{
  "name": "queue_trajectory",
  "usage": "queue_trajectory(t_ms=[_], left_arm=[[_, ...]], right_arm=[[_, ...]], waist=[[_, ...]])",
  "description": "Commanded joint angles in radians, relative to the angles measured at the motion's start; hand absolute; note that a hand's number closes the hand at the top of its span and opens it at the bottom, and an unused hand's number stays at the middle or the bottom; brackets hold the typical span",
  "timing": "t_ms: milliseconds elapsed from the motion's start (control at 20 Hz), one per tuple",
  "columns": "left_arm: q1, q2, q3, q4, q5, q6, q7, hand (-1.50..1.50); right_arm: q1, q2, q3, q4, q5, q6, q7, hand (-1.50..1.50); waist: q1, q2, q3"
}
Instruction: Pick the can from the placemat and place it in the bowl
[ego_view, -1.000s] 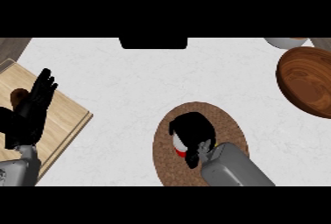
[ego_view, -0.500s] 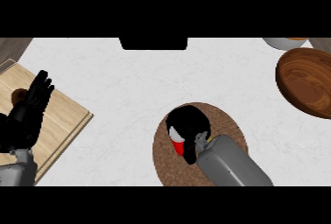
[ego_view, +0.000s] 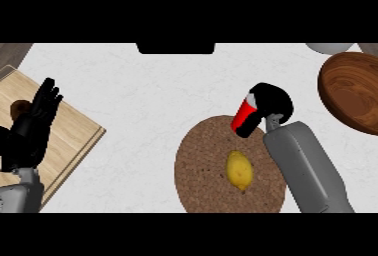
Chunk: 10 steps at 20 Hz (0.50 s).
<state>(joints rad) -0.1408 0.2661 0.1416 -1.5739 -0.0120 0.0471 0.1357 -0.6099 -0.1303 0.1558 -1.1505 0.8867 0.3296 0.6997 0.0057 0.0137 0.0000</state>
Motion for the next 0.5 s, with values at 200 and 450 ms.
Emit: queue_trajectory(t_ms=[200, 450], left_arm=[[-0.03, -0.016, -0.024, 0.003, -0.013, 0.004, 0.019, 0.0], [-0.032, 0.006, 0.001, 0.056, -0.012, -0.011, -0.028, 0.0]], right_arm=[[-0.265, -0.081, -0.173, 0.245, 0.138, -0.215, 0.251, 1.5], [-0.354, -0.151, -0.119, 0.226, 0.313, -0.34, 0.346, 1.5]], waist=[[0.032, -0.002, 0.0], [0.017, -0.006, -0.002]])
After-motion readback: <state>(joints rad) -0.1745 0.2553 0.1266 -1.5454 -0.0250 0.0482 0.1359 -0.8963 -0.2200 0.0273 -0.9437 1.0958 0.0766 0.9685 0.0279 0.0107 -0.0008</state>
